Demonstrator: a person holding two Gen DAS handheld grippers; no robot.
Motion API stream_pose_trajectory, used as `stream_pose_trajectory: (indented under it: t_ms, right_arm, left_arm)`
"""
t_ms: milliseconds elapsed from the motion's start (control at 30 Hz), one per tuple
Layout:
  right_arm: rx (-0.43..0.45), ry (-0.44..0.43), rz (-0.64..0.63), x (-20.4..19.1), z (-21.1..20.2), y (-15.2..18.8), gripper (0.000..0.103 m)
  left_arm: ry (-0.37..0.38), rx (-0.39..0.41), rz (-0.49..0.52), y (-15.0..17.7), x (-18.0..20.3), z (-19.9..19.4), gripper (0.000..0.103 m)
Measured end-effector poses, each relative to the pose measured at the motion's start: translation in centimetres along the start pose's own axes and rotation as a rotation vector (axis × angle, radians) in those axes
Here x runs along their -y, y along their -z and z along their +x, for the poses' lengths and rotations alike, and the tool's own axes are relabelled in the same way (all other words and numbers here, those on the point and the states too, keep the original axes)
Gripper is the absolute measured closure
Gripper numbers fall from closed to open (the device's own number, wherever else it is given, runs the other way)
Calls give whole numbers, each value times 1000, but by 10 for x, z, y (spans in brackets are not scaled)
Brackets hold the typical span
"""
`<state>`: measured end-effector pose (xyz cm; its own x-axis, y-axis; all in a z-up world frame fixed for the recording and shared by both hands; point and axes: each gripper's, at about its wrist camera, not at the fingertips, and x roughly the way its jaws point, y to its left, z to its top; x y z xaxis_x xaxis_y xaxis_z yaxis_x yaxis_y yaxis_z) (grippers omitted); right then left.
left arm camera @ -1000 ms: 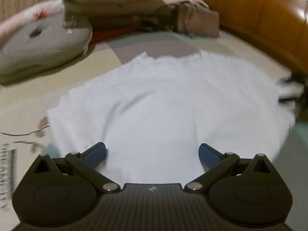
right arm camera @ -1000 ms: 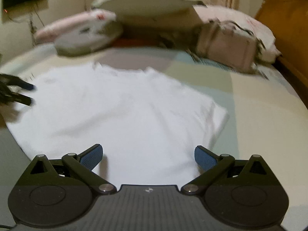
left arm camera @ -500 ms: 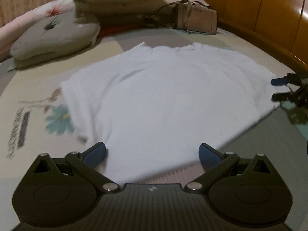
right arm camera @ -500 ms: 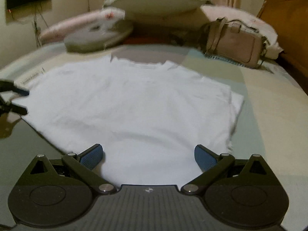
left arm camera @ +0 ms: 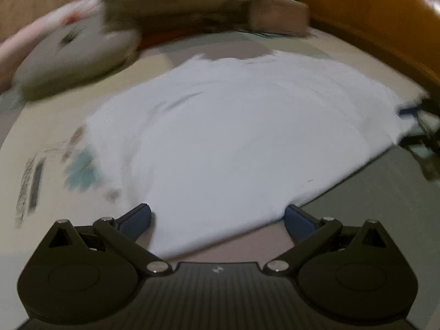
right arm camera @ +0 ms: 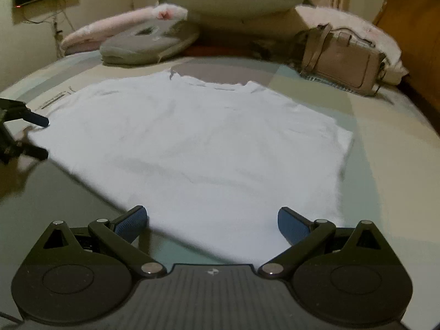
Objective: Fold clothes
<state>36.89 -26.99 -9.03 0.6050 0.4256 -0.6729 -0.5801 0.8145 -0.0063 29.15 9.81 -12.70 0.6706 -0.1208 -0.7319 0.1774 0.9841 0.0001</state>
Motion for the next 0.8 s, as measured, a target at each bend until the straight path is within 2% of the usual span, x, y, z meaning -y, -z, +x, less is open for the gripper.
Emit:
stream_pose_trajectory:
  t_ms: [100,133,300,467,633,733,800]
  right_arm:
    - [-18,46,-14,4,-20,1,0]
    - [-10,69,-51,-1,-26,-1,0]
    - [45,183,-311,-44,-33,-9,0]
    - [53,236,-611,-99,-4,-5,0]
    - [100,319,-867,-139,22,-4,0]
    - [129,373,-926,-144,30,-11,0]
    - [164,408,-937,-144,30,-14,0]
  left_arm:
    - [-67,18,56,-1,4,-21,1]
    - [-82,32,104,-4,10,-27,1]
    - [-178,100,463,-7,77,-33,1]
    - [-306,157,843,7,144,-10,1]
    - [-352,209,1035,2,171,6,1]
    - [-358,243,1126,0,182,14,1]
    - [-350,256,1141,-4,187,20,1]
